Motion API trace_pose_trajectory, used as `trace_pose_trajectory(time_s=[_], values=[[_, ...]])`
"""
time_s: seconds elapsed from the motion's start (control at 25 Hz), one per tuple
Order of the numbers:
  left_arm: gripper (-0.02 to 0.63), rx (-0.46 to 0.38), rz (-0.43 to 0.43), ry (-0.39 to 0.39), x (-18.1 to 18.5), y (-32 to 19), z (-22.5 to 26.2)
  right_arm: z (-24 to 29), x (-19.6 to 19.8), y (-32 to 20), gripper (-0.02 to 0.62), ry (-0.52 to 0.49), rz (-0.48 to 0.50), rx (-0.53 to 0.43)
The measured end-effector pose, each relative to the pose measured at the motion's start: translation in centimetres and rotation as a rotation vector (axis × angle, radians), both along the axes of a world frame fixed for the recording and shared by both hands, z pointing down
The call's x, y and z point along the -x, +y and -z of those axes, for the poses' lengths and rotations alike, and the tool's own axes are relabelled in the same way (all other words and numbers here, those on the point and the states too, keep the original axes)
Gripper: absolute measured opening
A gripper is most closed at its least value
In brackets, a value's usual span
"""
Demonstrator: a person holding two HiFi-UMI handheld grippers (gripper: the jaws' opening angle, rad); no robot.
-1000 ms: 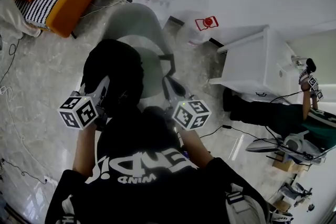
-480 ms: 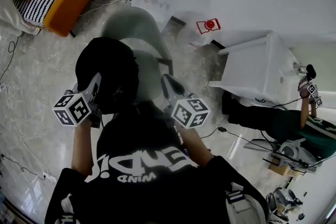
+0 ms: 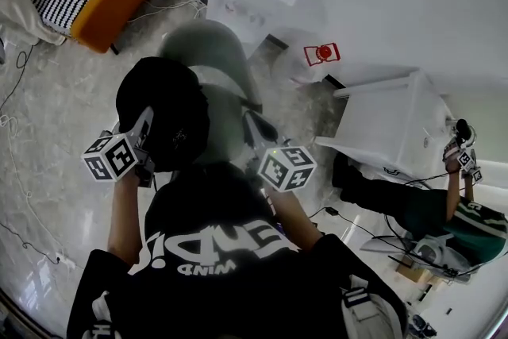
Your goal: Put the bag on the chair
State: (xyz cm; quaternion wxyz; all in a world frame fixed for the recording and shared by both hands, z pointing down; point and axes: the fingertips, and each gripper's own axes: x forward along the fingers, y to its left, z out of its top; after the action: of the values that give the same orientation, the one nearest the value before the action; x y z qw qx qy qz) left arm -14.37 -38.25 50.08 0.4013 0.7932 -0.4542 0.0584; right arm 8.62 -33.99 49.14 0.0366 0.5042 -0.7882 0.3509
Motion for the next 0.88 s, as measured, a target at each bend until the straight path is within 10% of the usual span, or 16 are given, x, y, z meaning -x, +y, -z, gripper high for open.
trace_pose_trajectory(time_s=[0.88], values=[[0.032,0.143,0.108,0.02,1.1,-4.0,-9.0,-1.7,-1.3,-2.4,0.0,0.02,-0.003,0.06]])
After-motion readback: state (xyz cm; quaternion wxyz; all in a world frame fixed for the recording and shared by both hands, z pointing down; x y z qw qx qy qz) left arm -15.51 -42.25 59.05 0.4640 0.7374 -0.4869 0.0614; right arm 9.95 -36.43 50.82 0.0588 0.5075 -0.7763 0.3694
